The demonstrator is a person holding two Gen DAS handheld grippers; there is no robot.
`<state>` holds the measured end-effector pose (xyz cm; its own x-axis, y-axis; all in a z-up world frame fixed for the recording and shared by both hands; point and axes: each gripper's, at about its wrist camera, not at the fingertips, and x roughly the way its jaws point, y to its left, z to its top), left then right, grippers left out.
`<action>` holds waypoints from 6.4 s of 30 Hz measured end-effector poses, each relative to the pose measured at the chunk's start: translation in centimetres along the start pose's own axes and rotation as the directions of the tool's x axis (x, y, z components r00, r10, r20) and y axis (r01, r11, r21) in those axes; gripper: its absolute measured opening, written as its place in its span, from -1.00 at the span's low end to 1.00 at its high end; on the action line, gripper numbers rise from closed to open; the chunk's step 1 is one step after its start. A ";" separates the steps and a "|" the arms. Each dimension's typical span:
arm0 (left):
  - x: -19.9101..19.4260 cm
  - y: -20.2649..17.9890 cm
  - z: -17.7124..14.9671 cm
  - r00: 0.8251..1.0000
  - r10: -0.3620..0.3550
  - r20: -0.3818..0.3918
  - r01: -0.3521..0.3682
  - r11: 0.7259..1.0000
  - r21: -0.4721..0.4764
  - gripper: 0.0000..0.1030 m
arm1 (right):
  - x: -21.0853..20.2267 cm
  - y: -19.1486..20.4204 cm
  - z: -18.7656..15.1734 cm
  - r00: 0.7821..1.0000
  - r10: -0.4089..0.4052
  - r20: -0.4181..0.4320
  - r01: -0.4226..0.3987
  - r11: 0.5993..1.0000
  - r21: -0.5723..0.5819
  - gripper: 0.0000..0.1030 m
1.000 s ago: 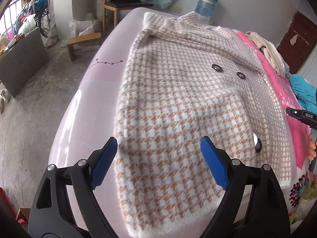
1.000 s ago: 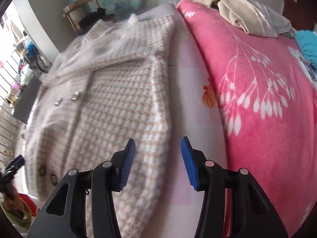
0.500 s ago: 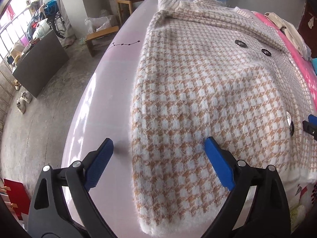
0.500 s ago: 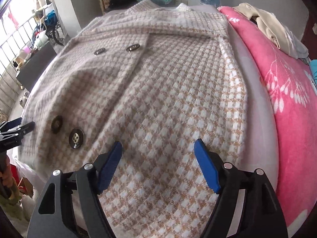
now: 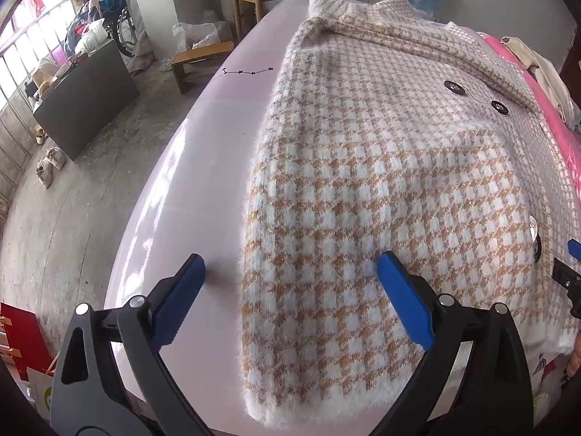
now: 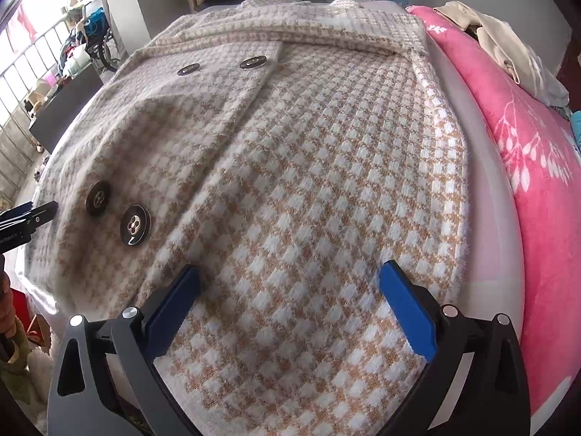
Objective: Fold large clothes
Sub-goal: 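Move both grippers down the coat body toward its hem, then position both grippers at the coat hem edge, then grasp the hem with the left gripper while the right gripper grasps it too, then fold the hem up toward the collar and open both grippers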
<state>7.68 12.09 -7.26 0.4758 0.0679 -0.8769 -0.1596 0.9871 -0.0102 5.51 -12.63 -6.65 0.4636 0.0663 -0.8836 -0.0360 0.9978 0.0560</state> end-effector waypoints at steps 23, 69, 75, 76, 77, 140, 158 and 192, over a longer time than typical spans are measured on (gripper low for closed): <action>-0.4 0.2 -0.9 0.999 -0.012 0.037 0.010 0.999 0.039 0.79 | -0.6 0.4 -2.2 0.997 -0.046 0.056 0.043 0.998 0.054 0.88; -1.5 2.7 -3.3 0.963 -0.270 -0.011 0.267 0.958 -0.107 0.11 | -2.2 -8.4 -8.0 0.864 0.484 0.143 -0.487 0.726 0.486 0.10; -1.0 1.7 -3.0 0.971 -0.240 -0.023 0.236 0.966 -0.106 0.24 | -1.8 -8.0 -7.8 0.863 0.482 0.150 -0.490 0.728 0.480 -0.11; -1.1 1.5 -3.1 0.974 -0.227 -0.014 0.225 0.970 -0.096 0.23 | -1.8 -8.0 -7.8 0.867 0.476 0.150 -0.484 0.729 0.485 -0.16; -1.3 1.5 -3.2 0.977 -0.213 -0.006 0.212 0.974 -0.086 0.22 | -1.8 -8.0 -7.8 0.868 0.474 0.150 -0.482 0.728 0.488 -0.26; -4.8 3.8 -6.3 0.935 -0.331 -0.127 0.330 0.943 -0.035 -0.15 | -6.2 -11.2 -10.2 0.936 0.352 -0.001 -0.322 0.857 0.402 -0.55; -9.9 2.7 -2.4 0.938 -0.323 0.123 0.319 0.946 0.056 -0.87 | -11.4 -10.6 -5.2 0.890 0.366 0.271 -0.443 0.836 0.324 -0.81; -4.4 -2.5 11.8 0.857 -0.462 0.227 0.423 0.884 0.199 0.09 | -2.8 -8.2 10.8 0.925 0.230 0.302 -0.280 0.950 0.136 0.00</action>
<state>16.18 11.02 2.28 0.6783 -0.3649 -0.6378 0.2327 0.9300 -0.2847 14.12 -20.94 0.39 0.6881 0.2922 -0.6642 -0.0438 0.9304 0.3639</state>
